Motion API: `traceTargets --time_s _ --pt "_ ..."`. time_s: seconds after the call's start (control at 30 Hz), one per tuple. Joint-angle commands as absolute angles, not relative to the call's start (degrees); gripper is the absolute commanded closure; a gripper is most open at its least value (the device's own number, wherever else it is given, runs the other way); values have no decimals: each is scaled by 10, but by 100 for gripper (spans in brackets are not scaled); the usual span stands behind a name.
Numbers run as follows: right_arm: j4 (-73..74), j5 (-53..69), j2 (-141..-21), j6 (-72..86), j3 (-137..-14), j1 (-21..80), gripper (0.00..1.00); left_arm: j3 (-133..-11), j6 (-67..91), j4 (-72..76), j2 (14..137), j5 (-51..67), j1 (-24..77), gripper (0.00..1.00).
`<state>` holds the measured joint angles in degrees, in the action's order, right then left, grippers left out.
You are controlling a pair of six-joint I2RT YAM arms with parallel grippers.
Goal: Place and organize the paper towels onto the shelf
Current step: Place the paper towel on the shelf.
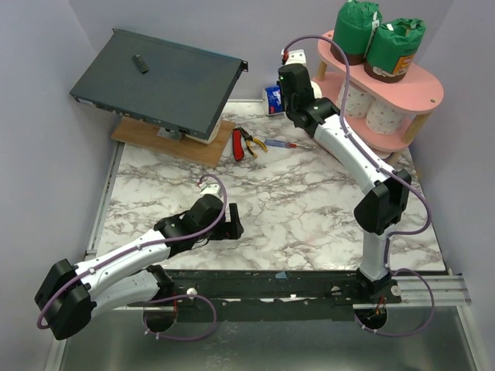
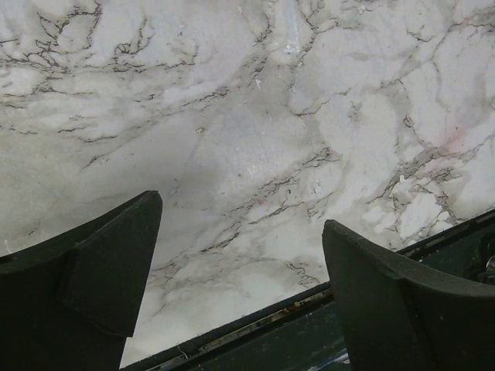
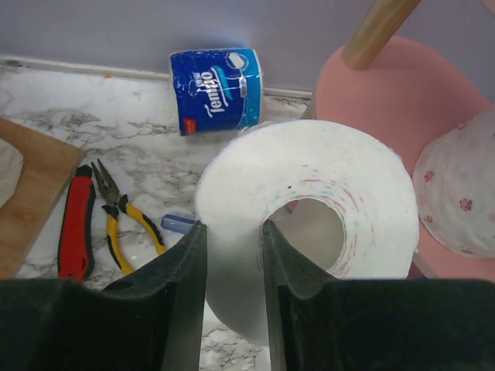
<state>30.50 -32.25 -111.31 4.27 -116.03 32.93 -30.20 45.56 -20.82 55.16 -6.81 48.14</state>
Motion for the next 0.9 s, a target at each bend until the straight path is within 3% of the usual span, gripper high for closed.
traceTargets --time_s 0.0,0.87 --pt "266 -351 -1141 9 -1208 322 74 -326 439 -224 556 -75 484 10" --pt "187 -388 -1182 -38 -1253 270 75 -349 434 -213 596 -81 484 10"
